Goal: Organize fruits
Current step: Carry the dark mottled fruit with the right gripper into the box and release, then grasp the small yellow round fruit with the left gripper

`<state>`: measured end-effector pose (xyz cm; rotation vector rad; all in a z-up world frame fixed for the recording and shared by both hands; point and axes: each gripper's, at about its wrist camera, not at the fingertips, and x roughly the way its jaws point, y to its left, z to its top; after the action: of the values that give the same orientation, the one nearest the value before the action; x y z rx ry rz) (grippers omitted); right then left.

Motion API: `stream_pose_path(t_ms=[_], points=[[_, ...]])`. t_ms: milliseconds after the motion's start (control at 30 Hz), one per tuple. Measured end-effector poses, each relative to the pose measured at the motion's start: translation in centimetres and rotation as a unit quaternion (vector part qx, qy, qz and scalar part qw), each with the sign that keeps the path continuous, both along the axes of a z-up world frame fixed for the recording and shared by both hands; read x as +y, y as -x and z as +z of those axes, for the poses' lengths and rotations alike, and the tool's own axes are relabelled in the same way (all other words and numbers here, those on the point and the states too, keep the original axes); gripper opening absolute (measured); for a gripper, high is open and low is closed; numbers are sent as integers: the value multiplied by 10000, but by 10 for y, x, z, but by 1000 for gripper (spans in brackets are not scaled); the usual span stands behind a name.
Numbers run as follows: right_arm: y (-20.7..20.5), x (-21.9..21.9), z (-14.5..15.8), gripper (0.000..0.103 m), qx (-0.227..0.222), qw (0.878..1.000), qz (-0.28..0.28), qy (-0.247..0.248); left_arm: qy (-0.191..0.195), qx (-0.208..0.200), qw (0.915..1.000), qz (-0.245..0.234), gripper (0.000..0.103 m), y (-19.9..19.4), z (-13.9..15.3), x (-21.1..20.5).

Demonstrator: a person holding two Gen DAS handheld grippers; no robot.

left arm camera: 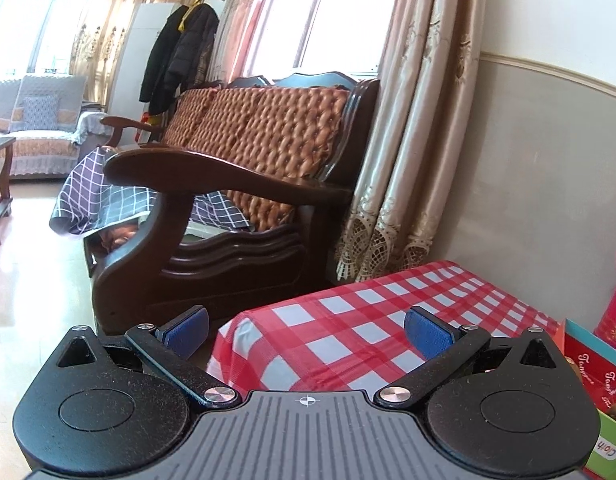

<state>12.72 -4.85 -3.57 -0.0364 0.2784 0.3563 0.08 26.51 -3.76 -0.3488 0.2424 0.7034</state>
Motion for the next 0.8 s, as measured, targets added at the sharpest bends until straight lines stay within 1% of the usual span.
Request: stream_pose_path(t_ms=[67,100,133,167,267,333,367,400,467,600,633,700,800], points=[[1,-5,2,72,-99,9998,-170,-38,-49,10,10000,-68,103,-3,1,-5],[1,-9,4,78,-143,9995,-282,-53,-74,9,9999,-105,103,-3,2,-8],[1,-15,4,81,-184,9988,-446,-84,-104,10,9998,-154,103,-5,2,-12],[2,-19,5,83,-205,9981,-572,-111,-131,15,9997,-206,103,-6,3,-15],[3,-35,7,83,-204,9946,-1003,-176,-226,20,9990,-390,103,-11,6,-28],[3,-47,7,85,-175,9904,-1356,-195,-291,12,9981,-548,103,-15,9,-39],[3,-54,7,91,-165,9868,-1598,-183,-336,5,9973,-646,103,-17,10,-46],[3,-60,6,97,-160,9825,-1850,-154,-388,-5,9965,-739,103,-19,12,-53],[3,-77,6,97,-174,9696,-2438,-71,-520,-10,9938,-987,103,-24,15,-71],[4,-115,6,97,-37,9447,-3276,-148,-874,-13,9838,-1567,103,-39,20,-114],[4,-124,6,97,33,9382,-3458,-148,-966,-4,9800,-1741,103,-43,22,-125],[7,-142,2,97,137,9213,-3883,-116,-1121,-24,9714,-2091,103,-49,23,-148],[15,-164,0,97,146,9029,-4296,-70,-1299,-85,9542,-2693,103,-56,25,-185]])
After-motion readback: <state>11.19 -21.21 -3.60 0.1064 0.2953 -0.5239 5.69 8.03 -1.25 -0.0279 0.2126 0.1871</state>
